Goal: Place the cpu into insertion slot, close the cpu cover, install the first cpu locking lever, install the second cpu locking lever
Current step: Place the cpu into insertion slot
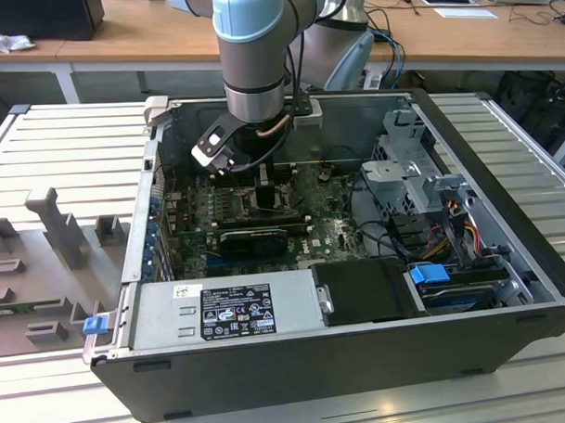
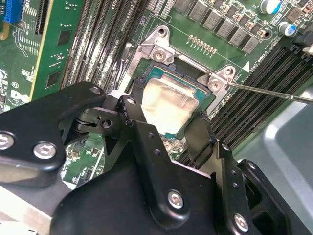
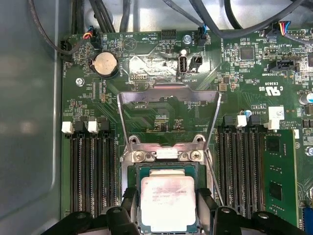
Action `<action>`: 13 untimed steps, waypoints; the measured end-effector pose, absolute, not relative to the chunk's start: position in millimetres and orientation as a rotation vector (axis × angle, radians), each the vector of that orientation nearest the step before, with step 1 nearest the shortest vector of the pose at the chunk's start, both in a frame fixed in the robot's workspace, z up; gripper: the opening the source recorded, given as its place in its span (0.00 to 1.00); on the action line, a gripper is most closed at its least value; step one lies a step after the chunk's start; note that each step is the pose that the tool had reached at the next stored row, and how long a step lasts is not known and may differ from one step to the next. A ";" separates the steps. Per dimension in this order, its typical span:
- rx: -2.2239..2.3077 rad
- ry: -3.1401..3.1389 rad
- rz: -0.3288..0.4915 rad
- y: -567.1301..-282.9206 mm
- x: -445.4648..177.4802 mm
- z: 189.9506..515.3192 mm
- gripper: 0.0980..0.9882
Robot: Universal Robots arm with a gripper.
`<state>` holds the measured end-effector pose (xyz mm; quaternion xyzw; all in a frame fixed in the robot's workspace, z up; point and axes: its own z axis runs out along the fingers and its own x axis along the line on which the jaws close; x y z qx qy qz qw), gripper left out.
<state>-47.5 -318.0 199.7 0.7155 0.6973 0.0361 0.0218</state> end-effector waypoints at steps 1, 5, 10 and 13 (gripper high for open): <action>2.217 2.161 0.112 -318.0 -47.5 200.3 0.57; 2.217 2.161 0.112 -318.0 -47.5 202.0 0.57; 2.217 2.161 0.112 -318.0 -47.5 209.1 0.21; 2.218 2.160 0.112 -318.0 -47.5 213.1 0.01</action>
